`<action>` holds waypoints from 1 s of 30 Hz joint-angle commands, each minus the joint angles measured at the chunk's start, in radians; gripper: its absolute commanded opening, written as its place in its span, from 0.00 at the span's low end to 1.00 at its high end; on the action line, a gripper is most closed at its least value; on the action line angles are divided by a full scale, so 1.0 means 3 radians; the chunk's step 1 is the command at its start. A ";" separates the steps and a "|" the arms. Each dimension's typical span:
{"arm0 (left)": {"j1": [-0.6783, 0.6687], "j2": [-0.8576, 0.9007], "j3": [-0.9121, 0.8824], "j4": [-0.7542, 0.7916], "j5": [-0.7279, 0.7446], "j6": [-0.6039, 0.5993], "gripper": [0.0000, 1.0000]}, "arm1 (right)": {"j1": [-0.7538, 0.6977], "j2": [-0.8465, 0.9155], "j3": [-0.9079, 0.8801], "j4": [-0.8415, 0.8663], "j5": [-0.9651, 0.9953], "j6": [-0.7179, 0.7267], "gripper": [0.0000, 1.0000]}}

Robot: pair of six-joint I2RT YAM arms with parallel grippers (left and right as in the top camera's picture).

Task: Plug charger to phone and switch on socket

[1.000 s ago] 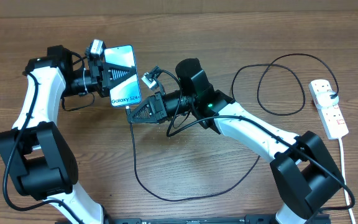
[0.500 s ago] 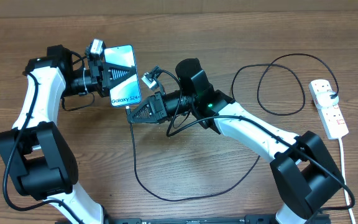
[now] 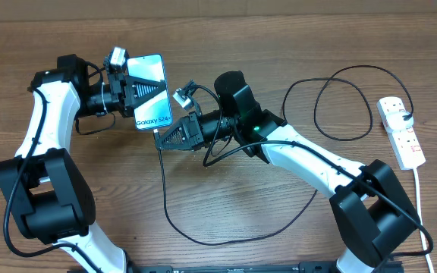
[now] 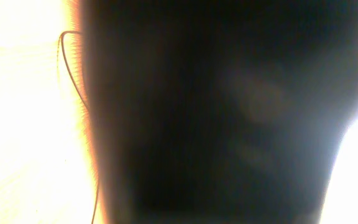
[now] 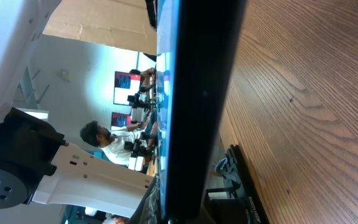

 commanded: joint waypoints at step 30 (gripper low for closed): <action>-0.0045 -0.0086 0.0031 0.0013 0.0154 -0.0108 0.04 | -0.0001 -0.0058 0.0011 0.0139 -0.0024 0.0191 0.04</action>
